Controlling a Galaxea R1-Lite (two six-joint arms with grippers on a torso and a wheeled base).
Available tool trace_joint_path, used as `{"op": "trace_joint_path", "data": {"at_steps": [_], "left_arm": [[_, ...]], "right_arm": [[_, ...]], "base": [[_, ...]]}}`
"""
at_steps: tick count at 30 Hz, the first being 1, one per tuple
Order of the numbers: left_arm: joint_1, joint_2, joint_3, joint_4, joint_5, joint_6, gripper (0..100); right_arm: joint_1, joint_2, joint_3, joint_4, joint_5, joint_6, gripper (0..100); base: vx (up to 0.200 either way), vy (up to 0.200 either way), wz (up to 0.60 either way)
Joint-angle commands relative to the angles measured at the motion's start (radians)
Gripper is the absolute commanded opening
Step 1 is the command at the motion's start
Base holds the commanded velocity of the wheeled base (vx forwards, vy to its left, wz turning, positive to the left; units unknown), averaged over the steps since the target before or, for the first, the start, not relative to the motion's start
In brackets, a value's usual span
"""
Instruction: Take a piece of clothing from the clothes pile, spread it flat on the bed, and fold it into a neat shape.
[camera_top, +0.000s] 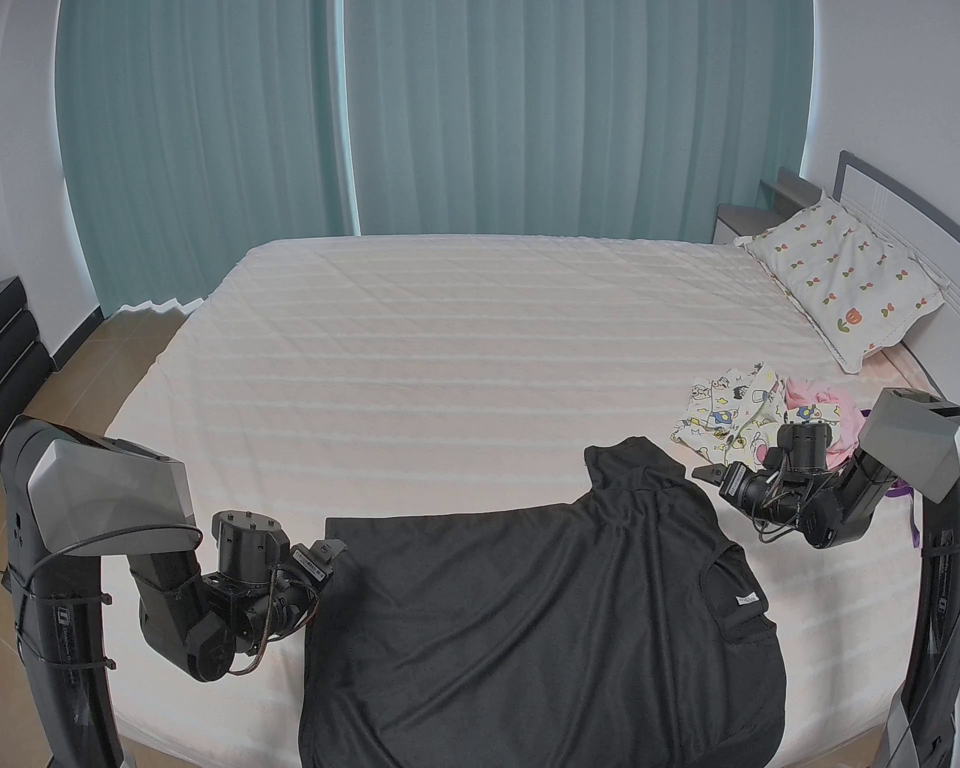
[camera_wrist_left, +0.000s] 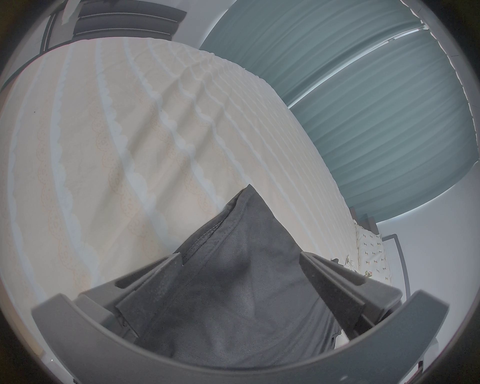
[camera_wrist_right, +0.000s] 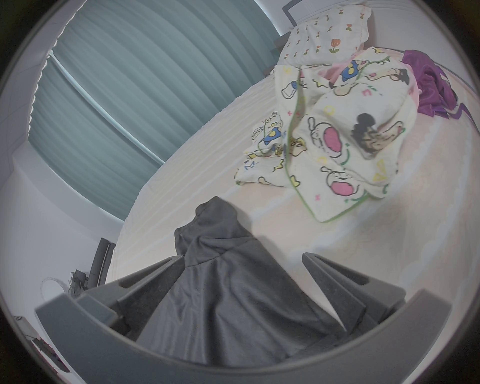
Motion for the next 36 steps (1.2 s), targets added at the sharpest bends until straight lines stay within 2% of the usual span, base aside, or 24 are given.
{"op": "trace_joint_path", "data": {"at_steps": [1, 9, 10, 14, 23, 28, 31, 34, 36], "left_arm": [[0.000, 0.000, 0.000, 0.000, 0.001, -0.001, 100], [0.000, 0.000, 0.000, 0.000, 0.001, -0.001, 100], [0.000, 0.000, 0.000, 0.000, 0.001, -0.001, 100], [0.000, 0.000, -0.002, 0.000, 0.001, -0.001, 100], [0.016, -0.009, -0.045, 0.003, 0.005, 0.014, 100], [0.040, 0.002, -0.097, 0.012, 0.005, 0.128, 100], [0.079, 0.020, -0.152, 0.026, -0.016, 0.189, 100], [0.112, 0.078, -0.233, 0.095, -0.055, 0.293, 100], [0.128, 0.100, -0.273, 0.135, -0.064, 0.330, 100]], "right_arm": [[-0.019, 0.012, 0.030, -0.005, 0.023, -0.019, 100], [0.000, 0.095, -0.027, -0.008, 0.021, -0.074, 100], [0.005, 0.122, -0.060, -0.002, 0.015, -0.077, 0], [0.005, 0.138, -0.080, -0.008, 0.010, -0.077, 0], [-0.055, 0.061, 0.048, -0.010, 0.019, -0.114, 0], [-0.102, 0.018, 0.111, -0.013, 0.024, -0.149, 0], [-0.102, 0.032, 0.119, -0.048, 0.024, -0.149, 0], [-0.089, 0.064, 0.124, -0.105, 0.021, -0.140, 0], [-0.079, 0.072, 0.125, -0.128, 0.019, -0.139, 0]], "base": [[0.000, 0.000, 0.00], [0.000, 0.000, 0.00], [0.000, 0.000, 0.00], [0.000, 0.000, 0.00], [0.000, 0.000, 0.00], [0.000, 0.000, 0.00], [0.000, 0.000, 0.00], [0.000, 0.000, 0.00], [0.000, 0.000, 0.00]]}}
